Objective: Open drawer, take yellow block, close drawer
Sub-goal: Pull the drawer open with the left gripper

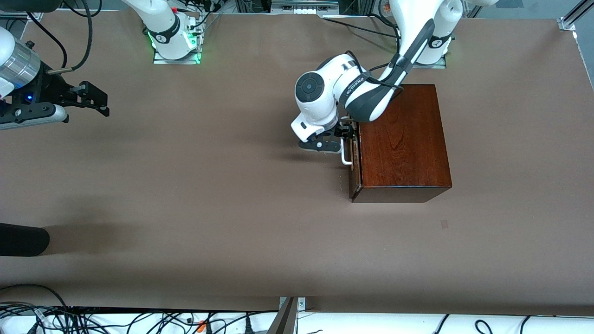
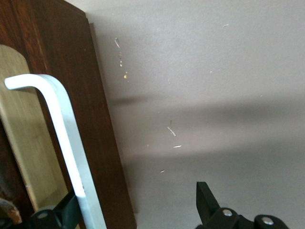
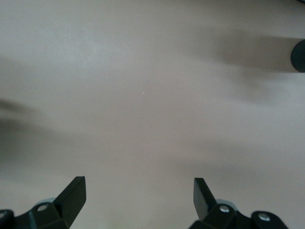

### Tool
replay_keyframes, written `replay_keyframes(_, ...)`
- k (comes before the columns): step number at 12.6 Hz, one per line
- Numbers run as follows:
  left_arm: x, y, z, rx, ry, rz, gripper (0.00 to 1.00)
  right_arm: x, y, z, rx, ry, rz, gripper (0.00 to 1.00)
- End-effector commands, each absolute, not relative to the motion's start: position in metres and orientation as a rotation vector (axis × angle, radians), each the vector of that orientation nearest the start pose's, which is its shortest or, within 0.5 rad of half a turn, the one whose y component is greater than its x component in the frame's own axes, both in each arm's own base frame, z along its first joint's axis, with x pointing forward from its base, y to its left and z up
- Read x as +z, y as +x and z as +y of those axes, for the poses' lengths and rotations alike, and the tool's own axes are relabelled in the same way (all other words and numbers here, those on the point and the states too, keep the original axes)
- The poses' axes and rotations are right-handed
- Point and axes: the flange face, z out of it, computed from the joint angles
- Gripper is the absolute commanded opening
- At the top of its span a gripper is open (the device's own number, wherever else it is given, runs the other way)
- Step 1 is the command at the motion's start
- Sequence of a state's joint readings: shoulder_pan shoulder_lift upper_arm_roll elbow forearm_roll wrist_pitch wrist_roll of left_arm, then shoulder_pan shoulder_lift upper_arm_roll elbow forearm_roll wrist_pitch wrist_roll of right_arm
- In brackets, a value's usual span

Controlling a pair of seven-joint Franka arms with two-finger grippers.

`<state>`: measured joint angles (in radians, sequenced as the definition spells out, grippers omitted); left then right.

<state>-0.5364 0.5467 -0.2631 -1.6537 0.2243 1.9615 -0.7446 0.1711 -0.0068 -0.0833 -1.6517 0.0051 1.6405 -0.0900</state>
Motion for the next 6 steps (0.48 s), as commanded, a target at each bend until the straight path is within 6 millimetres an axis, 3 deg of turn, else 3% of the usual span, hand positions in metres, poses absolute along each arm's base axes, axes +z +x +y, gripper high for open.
replay_keyframes(1, 0.295, 0.481, -0.461, 0.139, -3.034, 0.169, 1.00, 0.600, 0.556, 0.049, 0.007, -3.115, -0.262, 1.00)
replay_keyframes(6, 0.287, 0.481, -0.480, 0.112, -3.138, 0.146, 1.00, 0.600, 0.556, 0.049, 0.007, -3.115, -0.262, 1.00)
